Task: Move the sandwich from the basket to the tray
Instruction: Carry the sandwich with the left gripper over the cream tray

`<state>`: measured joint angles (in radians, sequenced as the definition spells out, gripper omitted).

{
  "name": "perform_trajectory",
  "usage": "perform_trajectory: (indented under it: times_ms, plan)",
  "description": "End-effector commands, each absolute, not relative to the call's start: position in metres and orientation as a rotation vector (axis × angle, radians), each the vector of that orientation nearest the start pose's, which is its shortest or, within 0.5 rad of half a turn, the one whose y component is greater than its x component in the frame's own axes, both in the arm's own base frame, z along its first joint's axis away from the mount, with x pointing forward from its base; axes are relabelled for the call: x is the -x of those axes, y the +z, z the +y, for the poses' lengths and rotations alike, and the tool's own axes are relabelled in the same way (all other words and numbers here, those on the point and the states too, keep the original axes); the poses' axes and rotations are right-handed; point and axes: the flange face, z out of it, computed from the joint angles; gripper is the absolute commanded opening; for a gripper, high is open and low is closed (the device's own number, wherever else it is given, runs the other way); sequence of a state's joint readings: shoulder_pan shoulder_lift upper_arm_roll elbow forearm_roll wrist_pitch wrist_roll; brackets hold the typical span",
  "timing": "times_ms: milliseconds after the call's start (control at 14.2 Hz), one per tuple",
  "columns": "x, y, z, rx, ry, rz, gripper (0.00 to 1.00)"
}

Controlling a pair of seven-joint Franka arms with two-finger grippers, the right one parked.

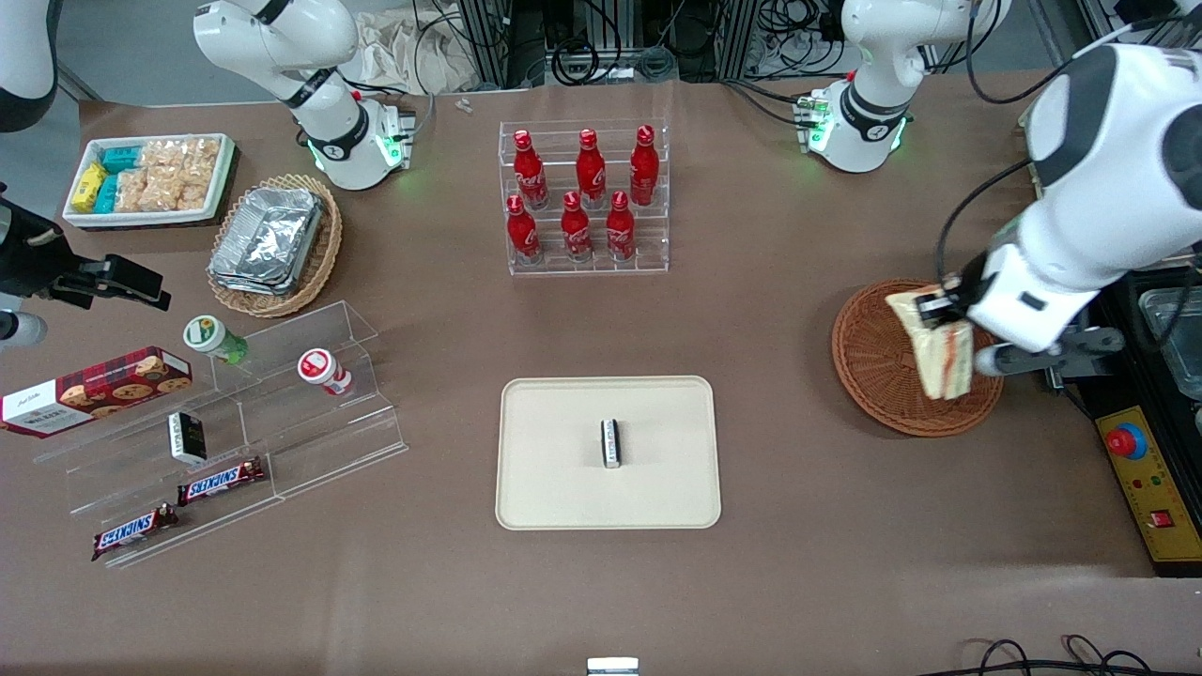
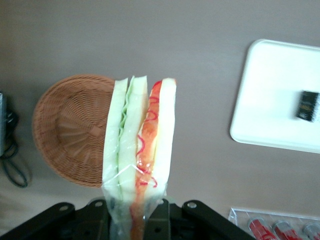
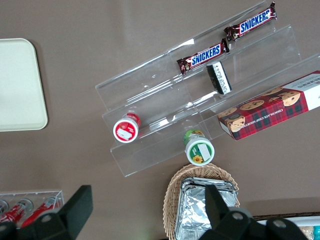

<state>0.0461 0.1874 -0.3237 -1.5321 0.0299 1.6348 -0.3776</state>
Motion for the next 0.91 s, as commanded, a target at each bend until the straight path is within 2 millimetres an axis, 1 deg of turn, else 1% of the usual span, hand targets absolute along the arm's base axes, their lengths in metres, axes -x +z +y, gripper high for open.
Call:
perform_trajectory:
  times_ms: [0,70,140,211,281,351,491,561,632,772,842]
  plan:
    - [-0.624,0.507,-0.219,3.105,0.166,0.079,0.0]
    - [-0.63,0.487,-0.246,3.102,0.185,0.127,0.0]
    - [-0.636,0.461,-0.274,3.106,0.22,0.136,0.0]
    - [-0.644,0.438,-0.293,3.106,0.242,0.121,0.0]
    - [-0.651,0.414,-0.31,3.098,0.249,0.147,0.0]
    - [-0.655,0.39,-0.323,3.091,0.227,0.171,0.0]
    - [-0.662,0.348,-0.344,3.125,0.174,0.145,0.0]
    - [-0.661,0.329,-0.354,3.135,0.166,0.106,0.0]
    - [-0.662,0.313,-0.361,3.146,0.156,0.082,0.0]
    - [-0.668,0.281,-0.363,3.152,0.116,0.087,0.0]
    - [-0.671,0.268,-0.364,3.158,0.085,0.091,0.0]
